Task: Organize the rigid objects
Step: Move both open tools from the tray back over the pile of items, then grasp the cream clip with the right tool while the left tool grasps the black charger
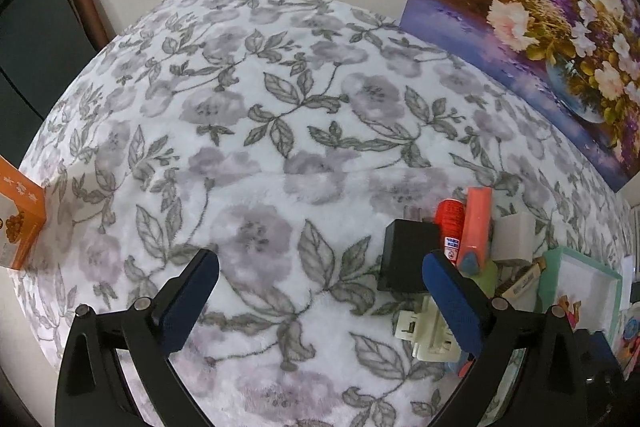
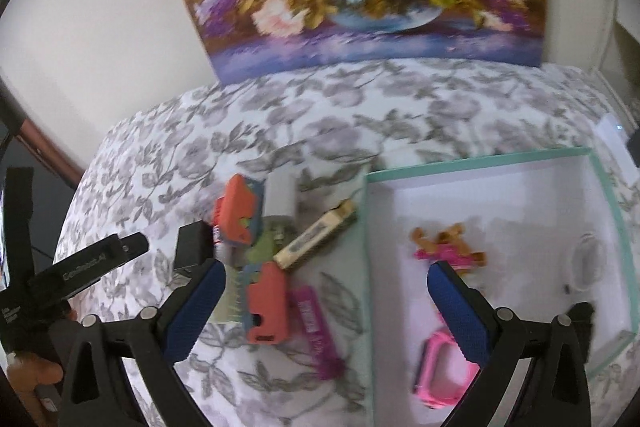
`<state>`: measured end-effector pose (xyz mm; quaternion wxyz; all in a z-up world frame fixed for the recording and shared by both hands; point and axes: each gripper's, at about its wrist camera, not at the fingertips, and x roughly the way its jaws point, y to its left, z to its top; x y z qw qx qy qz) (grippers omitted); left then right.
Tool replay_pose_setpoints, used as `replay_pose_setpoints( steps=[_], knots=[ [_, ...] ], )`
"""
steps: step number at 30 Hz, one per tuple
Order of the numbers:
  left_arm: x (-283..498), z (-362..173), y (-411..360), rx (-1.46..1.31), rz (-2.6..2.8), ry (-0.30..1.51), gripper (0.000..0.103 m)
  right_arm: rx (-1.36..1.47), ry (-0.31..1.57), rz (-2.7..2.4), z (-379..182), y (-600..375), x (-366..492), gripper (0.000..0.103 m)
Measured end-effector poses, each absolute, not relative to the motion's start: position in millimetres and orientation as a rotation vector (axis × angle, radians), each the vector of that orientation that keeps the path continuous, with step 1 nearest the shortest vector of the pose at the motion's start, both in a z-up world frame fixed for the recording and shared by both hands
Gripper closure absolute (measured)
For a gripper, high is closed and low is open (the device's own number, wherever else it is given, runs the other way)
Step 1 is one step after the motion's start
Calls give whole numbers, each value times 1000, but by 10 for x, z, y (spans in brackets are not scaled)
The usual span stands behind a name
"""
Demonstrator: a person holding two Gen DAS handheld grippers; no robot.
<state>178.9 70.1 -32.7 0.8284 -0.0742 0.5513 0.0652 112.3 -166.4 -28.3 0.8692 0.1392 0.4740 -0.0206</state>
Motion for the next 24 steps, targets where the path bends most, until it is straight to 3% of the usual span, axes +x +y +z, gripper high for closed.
replay_pose_setpoints(
  steps=[24],
  knots=[
    [1854, -699, 1045, -168, 197, 1280, 1, 180, 1123, 123, -734, -705, 1381, 32]
  ],
)
